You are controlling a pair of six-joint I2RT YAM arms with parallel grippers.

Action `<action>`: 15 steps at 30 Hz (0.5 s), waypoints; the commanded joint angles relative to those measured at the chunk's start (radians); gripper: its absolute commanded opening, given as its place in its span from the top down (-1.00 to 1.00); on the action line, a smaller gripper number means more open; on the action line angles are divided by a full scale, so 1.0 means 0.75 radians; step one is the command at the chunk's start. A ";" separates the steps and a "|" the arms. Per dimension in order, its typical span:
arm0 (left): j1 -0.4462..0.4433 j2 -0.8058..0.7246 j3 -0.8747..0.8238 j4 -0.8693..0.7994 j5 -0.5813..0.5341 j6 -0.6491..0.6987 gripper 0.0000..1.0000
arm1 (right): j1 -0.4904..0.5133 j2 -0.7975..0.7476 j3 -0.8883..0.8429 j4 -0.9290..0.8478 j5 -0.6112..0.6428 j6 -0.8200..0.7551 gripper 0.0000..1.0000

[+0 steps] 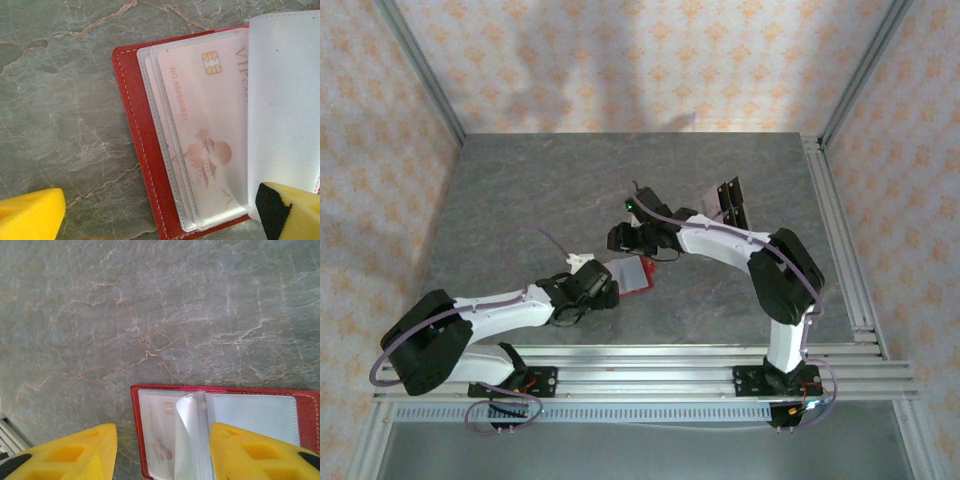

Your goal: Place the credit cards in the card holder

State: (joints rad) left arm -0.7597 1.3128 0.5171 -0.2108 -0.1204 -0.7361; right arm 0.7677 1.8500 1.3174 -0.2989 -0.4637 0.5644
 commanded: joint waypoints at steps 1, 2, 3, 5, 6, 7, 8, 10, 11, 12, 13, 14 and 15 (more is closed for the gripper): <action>-0.014 0.006 0.026 0.013 -0.066 -0.017 -0.99 | 0.003 -0.019 -0.055 -0.011 0.030 -0.005 -0.03; -0.014 0.002 0.028 0.011 -0.066 -0.017 -0.99 | 0.004 -0.009 -0.067 0.005 0.017 0.005 -0.04; -0.013 -0.004 0.030 0.005 -0.067 -0.017 -0.99 | 0.006 0.003 -0.073 0.018 -0.002 0.014 -0.04; -0.013 -0.023 0.035 -0.008 -0.072 -0.015 -0.99 | 0.016 0.030 -0.070 0.032 -0.034 0.023 -0.04; -0.014 -0.037 0.038 -0.016 -0.073 -0.014 -0.99 | 0.024 0.047 -0.062 0.033 -0.056 0.023 -0.04; -0.013 -0.053 0.040 -0.026 -0.080 -0.015 -0.99 | 0.034 0.060 -0.051 0.033 -0.064 0.021 -0.04; -0.014 -0.073 0.044 -0.043 -0.086 -0.013 -0.99 | 0.046 0.074 -0.036 0.029 -0.072 0.019 -0.04; -0.014 -0.115 0.044 -0.074 -0.095 -0.013 -0.99 | 0.070 0.095 -0.005 0.017 -0.077 0.019 -0.04; -0.014 -0.143 0.041 -0.091 -0.097 -0.011 -0.99 | 0.081 0.104 0.010 0.016 -0.081 0.022 -0.04; -0.014 -0.167 0.036 -0.107 -0.095 -0.014 -0.99 | 0.089 0.111 0.019 0.019 -0.085 0.028 -0.04; -0.014 -0.198 0.029 -0.128 -0.095 -0.015 -0.99 | 0.096 0.121 0.031 0.024 -0.093 0.036 -0.04; -0.013 -0.236 0.020 -0.148 -0.094 -0.019 -0.99 | 0.103 0.128 0.040 0.030 -0.099 0.045 -0.04; -0.014 -0.271 0.010 -0.165 -0.094 -0.021 -0.99 | 0.108 0.137 0.048 0.034 -0.103 0.053 -0.04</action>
State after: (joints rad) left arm -0.7597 1.1706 0.5236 -0.2604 -0.1436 -0.7361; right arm 0.8371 1.9396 1.3037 -0.2897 -0.5217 0.5804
